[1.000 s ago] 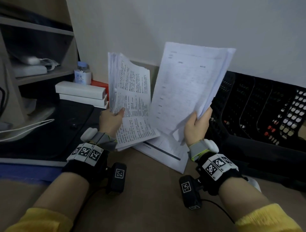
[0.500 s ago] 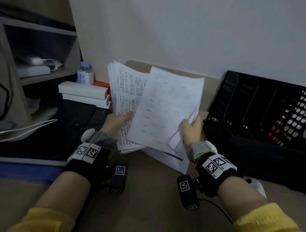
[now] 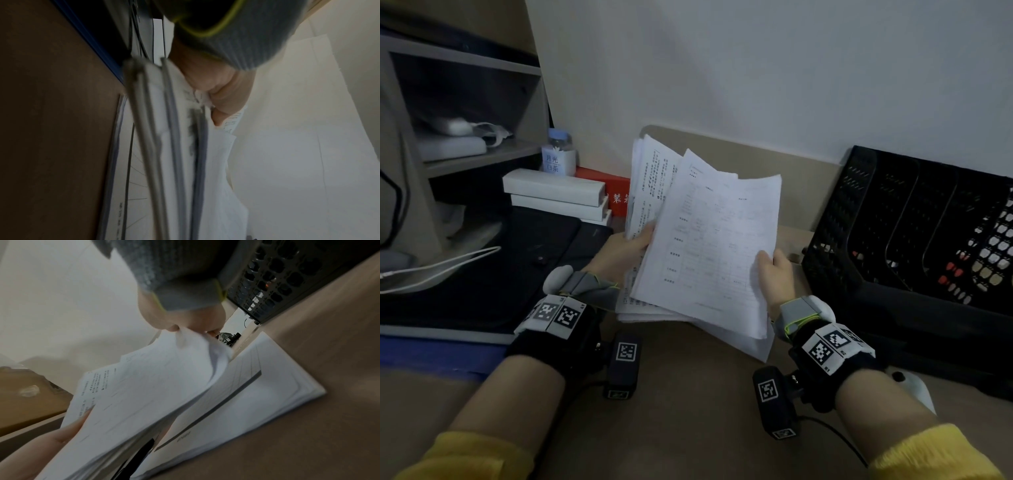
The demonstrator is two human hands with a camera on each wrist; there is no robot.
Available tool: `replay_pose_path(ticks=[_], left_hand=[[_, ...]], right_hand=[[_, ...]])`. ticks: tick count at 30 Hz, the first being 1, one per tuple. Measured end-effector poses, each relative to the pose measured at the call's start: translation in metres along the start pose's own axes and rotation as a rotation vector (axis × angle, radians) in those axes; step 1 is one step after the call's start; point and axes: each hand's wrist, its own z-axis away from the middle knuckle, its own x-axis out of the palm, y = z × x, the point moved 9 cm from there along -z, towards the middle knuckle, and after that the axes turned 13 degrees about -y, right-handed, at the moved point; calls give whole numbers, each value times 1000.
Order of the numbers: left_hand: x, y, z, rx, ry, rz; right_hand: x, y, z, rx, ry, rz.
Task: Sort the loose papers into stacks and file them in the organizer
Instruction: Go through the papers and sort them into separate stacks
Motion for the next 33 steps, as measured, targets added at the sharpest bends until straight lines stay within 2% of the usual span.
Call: replay_pose_path(ticks=[3,8,15,18,27,33], left_hand=[[9,4,3,-17,-49,-26],[14,6,4,-36,-69,-99],[18,8,3,-37,-56,-150],[27,11,5,27,-74,-22],[24,28,5,294,16,-7],[27,25,1,301,-44,-79]], right_hand=[[-2,-6,2,-32,12,-20],[-4,2,1,26,-66,-114],[-2,-7,3,-122,-56,-185],[-5,-16,6,-190,-4,-163],[-5,-42,16,-405,74,-153],[2,-43,11,-423,4,-125]])
